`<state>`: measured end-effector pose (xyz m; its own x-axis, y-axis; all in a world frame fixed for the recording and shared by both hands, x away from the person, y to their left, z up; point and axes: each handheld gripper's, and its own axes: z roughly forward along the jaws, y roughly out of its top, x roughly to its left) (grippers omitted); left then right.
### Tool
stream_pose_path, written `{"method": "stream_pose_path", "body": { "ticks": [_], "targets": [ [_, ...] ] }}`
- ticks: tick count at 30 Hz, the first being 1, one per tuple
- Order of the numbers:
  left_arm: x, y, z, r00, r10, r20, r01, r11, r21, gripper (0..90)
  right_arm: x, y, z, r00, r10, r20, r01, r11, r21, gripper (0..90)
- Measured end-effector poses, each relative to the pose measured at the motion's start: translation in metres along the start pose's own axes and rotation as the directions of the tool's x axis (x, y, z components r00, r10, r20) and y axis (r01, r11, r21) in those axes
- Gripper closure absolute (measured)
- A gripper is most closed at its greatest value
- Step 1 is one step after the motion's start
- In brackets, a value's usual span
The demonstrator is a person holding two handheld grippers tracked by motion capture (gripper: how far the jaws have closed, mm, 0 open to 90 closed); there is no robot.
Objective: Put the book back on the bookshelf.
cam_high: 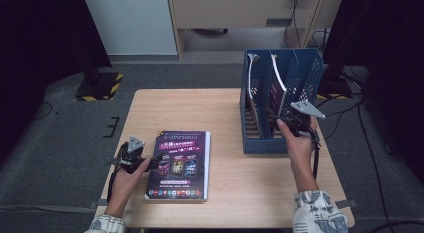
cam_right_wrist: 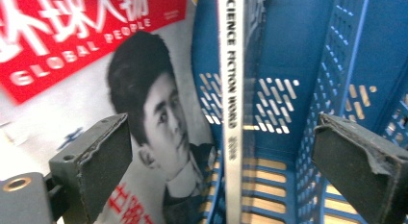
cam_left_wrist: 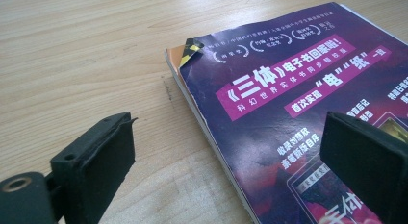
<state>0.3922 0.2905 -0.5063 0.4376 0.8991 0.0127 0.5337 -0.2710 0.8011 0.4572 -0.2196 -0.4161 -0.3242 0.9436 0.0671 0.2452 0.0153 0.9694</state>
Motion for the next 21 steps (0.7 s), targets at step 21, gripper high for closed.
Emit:
{"method": "stream_pose_path", "body": {
  "ticks": [21],
  "targets": [
    [-0.001, 0.002, -0.001, 1.0, -0.006, 0.007, 0.006, 0.9999, -0.014, 4.8, 0.005, -0.03, -0.043, 0.9997, -0.025, 0.001, 0.025, 0.999, 0.025, 9.9]
  ]
}}
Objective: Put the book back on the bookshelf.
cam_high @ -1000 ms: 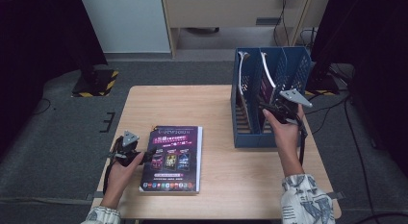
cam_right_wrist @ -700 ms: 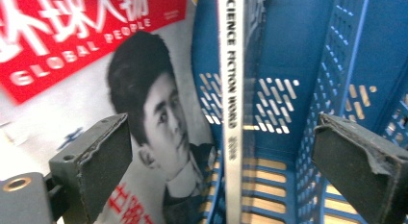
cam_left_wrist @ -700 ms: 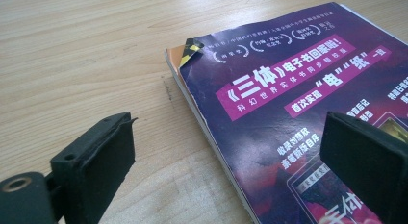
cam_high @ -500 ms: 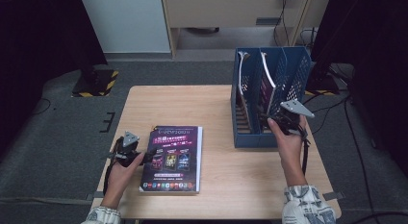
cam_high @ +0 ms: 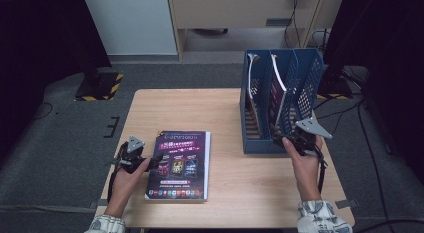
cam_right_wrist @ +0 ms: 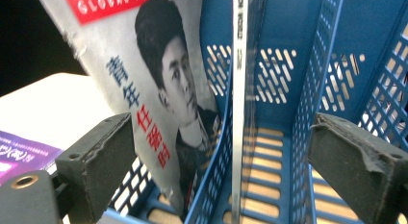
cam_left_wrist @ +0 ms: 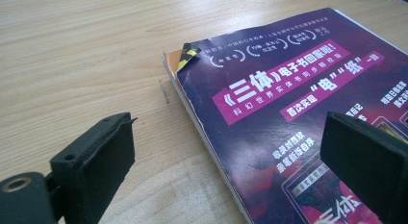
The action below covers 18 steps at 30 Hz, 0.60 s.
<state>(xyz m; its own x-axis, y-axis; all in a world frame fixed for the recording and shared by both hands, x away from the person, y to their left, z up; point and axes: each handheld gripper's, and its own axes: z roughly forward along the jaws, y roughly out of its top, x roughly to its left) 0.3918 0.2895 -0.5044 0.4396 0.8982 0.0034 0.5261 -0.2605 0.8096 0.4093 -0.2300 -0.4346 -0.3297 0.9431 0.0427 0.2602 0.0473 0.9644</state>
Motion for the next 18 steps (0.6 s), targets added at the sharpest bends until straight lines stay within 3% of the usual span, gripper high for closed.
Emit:
{"method": "stream_pose_path", "body": {
  "ticks": [9, 18],
  "targets": [
    [-0.001, 0.0, 0.0, 1.0, 0.008, 0.001, -0.008, 1.0, 0.005, 4.8, 0.009, -0.008, -0.012, 0.999, -0.043, -0.009, 0.043, 0.999, 0.01, 10.1],
    [0.0, 0.0, -0.001, 1.0, 0.007, 0.0, -0.007, 1.0, 0.002, 4.8, 0.027, -0.014, -0.023, 0.9957, -0.075, -0.054, 0.076, 0.997, 0.01, 12.3]
  ]
}}
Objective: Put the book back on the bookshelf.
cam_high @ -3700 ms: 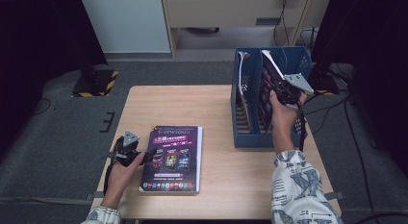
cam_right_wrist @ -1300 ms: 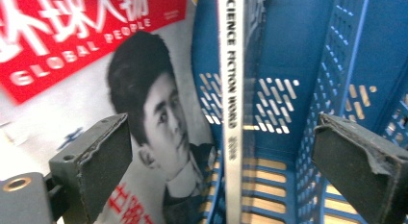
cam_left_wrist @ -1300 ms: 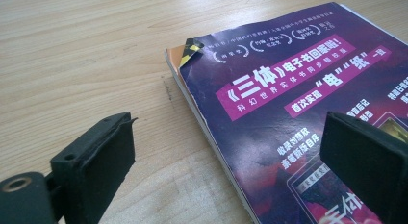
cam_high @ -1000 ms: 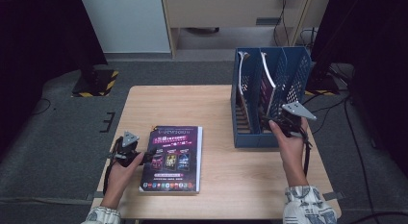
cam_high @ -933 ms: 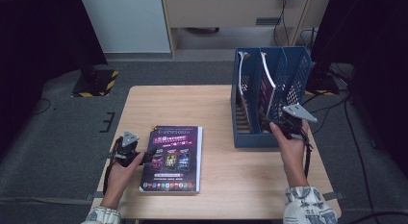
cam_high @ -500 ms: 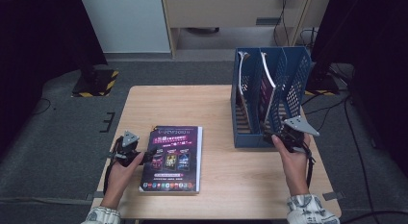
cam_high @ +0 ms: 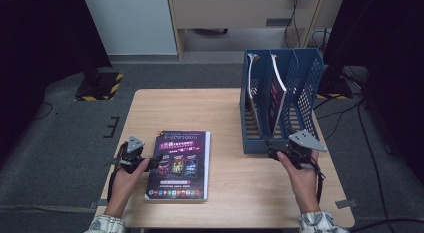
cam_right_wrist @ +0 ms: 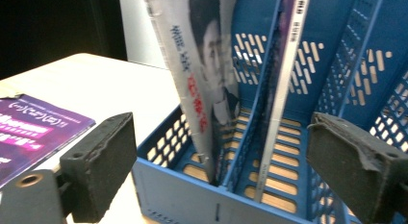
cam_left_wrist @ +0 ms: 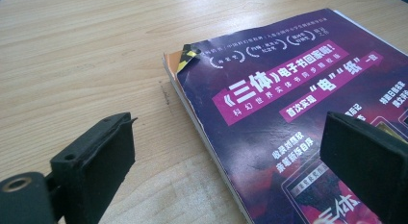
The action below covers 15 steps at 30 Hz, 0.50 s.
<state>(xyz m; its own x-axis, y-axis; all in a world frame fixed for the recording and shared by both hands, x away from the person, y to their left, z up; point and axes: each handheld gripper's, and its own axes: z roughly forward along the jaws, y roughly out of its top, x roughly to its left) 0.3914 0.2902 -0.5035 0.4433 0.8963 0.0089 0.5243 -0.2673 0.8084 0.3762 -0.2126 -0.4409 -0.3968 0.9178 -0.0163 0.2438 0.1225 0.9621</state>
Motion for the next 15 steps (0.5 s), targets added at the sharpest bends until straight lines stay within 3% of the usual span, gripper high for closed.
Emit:
{"method": "stream_pose_path", "body": {
  "ticks": [10, 15],
  "targets": [
    [-0.001, 0.001, 0.0, 1.0, 0.002, 0.0, -0.002, 1.0, -0.007, 5.0, 0.031, -0.002, 0.004, 0.9923, -0.077, -0.097, 0.078, 0.997, 0.012, 19.8],
    [-0.001, 0.001, 0.0, 1.0, 0.003, 0.001, -0.003, 1.0, -0.008, 5.1, 0.052, -0.004, 0.01, 0.9786, -0.114, -0.172, 0.119, 0.993, 0.022, 20.3]
  ]
}}
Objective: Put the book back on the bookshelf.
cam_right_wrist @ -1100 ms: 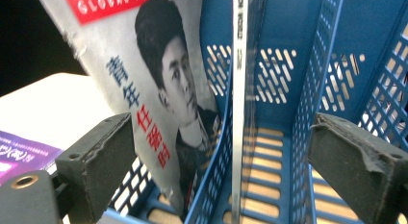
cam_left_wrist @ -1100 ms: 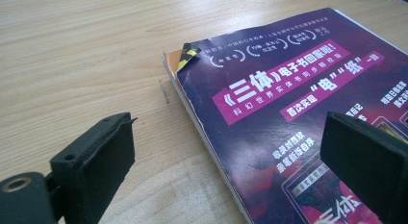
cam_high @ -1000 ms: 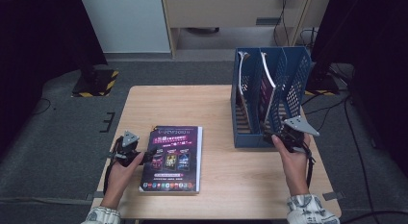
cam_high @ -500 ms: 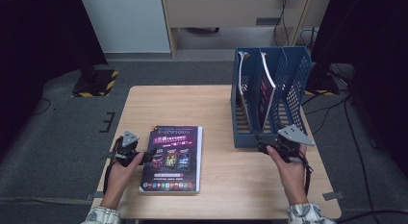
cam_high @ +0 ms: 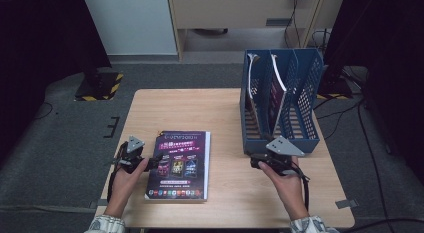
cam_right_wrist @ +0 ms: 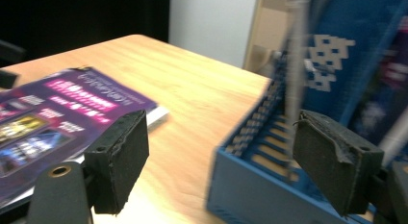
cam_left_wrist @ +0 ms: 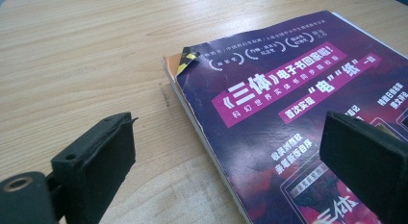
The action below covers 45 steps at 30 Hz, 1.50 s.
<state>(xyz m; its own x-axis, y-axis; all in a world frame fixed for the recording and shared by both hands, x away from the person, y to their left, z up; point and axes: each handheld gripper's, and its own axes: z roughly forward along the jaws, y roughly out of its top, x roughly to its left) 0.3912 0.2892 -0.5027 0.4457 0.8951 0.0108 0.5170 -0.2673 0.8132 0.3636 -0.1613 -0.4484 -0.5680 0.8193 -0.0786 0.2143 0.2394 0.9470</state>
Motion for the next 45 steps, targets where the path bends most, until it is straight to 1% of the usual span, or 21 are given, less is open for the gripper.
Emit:
{"method": "stream_pose_path", "body": {
  "ticks": [3, 7, 9, 11, 14, 18, 20, 22, 24, 25, 27, 28, 31, 33, 35, 37, 38, 39, 41, 42, 45],
  "targets": [
    [-0.001, 0.0, 0.0, 1.0, 0.002, 0.0, -0.002, 1.0, 0.005, 5.2, 0.012, 0.001, 0.004, 0.9989, -0.032, -0.035, 0.032, 0.999, 0.006, 20.0],
    [-0.002, 0.0, -0.001, 1.0, 0.004, -0.001, -0.004, 1.0, 0.001, 5.3, 0.028, 0.001, 0.01, 0.9956, -0.046, -0.081, 0.049, 0.998, 0.026, 13.7],
    [-0.002, -0.001, -0.001, 1.0, 0.002, -0.002, -0.002, 1.0, 0.001, 5.3, 0.035, 0.001, 0.013, 0.9938, -0.047, -0.101, 0.05, 0.998, 0.034, 13.5],
    [-0.002, -0.001, -0.002, 1.0, 0.0, -0.003, 0.0, 1.0, 0.002, 5.5, 0.044, 0.001, 0.016, 0.9899, -0.066, -0.126, 0.071, 0.997, 0.038, 16.9],
    [-0.002, -0.001, -0.002, 1.0, 0.001, -0.003, -0.001, 1.0, 0.003, 5.6, 0.058, -0.001, 0.022, 0.9806, -0.106, -0.165, 0.116, 0.992, 0.047, 20.0],
    [-0.002, -0.001, -0.002, 1.0, 0.002, -0.005, -0.002, 1.0, 0.004, 5.8, 0.072, -0.004, 0.032, 0.9706, -0.128, -0.204, 0.142, 0.988, 0.054, 22.5],
    [-0.003, -0.001, -0.002, 1.0, 0.003, -0.006, -0.002, 1.0, 0.003, 6.0, 0.079, -0.005, 0.038, 0.9657, -0.127, -0.226, 0.145, 0.987, 0.063, 22.2],
    [-0.004, -0.002, -0.003, 1.0, 0.005, -0.005, -0.005, 1.0, 0.008, 6.1, 0.084, -0.006, 0.045, 0.9627, -0.118, -0.243, 0.139, 0.988, 0.071, 20.3],
    [-0.006, -0.002, -0.004, 1.0, 0.006, -0.005, -0.006, 1.0, 0.006, 6.3, 0.087, -0.007, 0.052, 0.9617, -0.109, -0.251, 0.133, 0.988, 0.077, 21.1],
    [-0.006, -0.003, -0.004, 1.0, 0.004, -0.006, -0.004, 1.0, 0.004, 6.3, 0.089, -0.006, 0.059, 0.9588, -0.109, -0.263, 0.134, 0.988, 0.082, 21.3],
    [-0.007, -0.003, -0.005, 1.0, 0.007, -0.005, -0.007, 1.0, 0.006, 6.3, 0.091, -0.005, 0.069, 0.9576, -0.11, -0.266, 0.14, 0.986, 0.095, 21.3],
    [-0.007, -0.003, -0.005, 1.0, 0.007, -0.005, -0.007, 1.0, 0.007, 6.4, 0.092, -0.003, 0.078, 0.9564, -0.12, -0.266, 0.15, 0.984, 0.097, 21.3],
    [-0.007, -0.004, -0.006, 0.9999, 0.0, -0.01, 0.0, 1.0, 0.004, 6.5, 0.094, 0.004, 0.099, 0.9586, -0.123, -0.257, 0.154, 0.982, 0.106, 20.8],
    [-0.007, -0.004, -0.006, 0.9999, -0.005, -0.013, 0.005, 1.0, 0.003, 6.9, 0.097, 0.007, 0.117, 0.9591, -0.131, -0.251, 0.168, 0.977, 0.132, 18.6],
    [-0.007, -0.005, -0.006, 0.9998, -0.009, -0.018, 0.009, 1.0, 0.002, 6.9, 0.099, 0.005, 0.124, 0.9553, -0.137, -0.262, 0.181, 0.972, 0.153, 14.8],
    [-0.007, -0.004, -0.006, 0.9997, -0.015, -0.021, 0.015, 0.9999, 0.001, 6.9, 0.1, 0.002, 0.124, 0.9527, -0.126, -0.277, 0.176, 0.97, 0.166, 12.0],
    [-0.007, -0.004, -0.006, 0.9996, -0.015, -0.024, 0.015, 0.9999, 0.0, 6.9, 0.1, 0.001, 0.123, 0.9538, -0.125, -0.273, 0.175, 0.97, 0.166, 11.5],
    [-0.008, -0.004, -0.007, 0.9996, -0.014, -0.025, 0.014, 0.9999, -0.001, 6.9, 0.099, 0.001, 0.122, 0.9555, -0.128, -0.266, 0.176, 0.971, 0.164, 10.1],
    [-0.009, -0.003, -0.007, 0.9995, -0.016, -0.025, 0.016, 0.9999, -0.003, 7.0, 0.097, 0.001, 0.12, 0.9598, -0.111, -0.258, 0.155, 0.975, 0.16, 9.9],
    [-0.01, -0.003, -0.007, 0.9996, -0.015, -0.022, 0.015, 0.9999, -0.003, 7.0, 0.096, 0.0, 0.119, 0.966, -0.088, -0.243, 0.129, 0.979, 0.159, 10.0],
    [-0.014, -0.004, -0.003, 1.0, 0.007, 0.0, -0.007, 0.9998, 0.02, 7.4, 0.094, -0.002, 0.117, 0.9701, -0.064, -0.234, 0.106, 0.98, 0.17, 9.7]
  ]
}}
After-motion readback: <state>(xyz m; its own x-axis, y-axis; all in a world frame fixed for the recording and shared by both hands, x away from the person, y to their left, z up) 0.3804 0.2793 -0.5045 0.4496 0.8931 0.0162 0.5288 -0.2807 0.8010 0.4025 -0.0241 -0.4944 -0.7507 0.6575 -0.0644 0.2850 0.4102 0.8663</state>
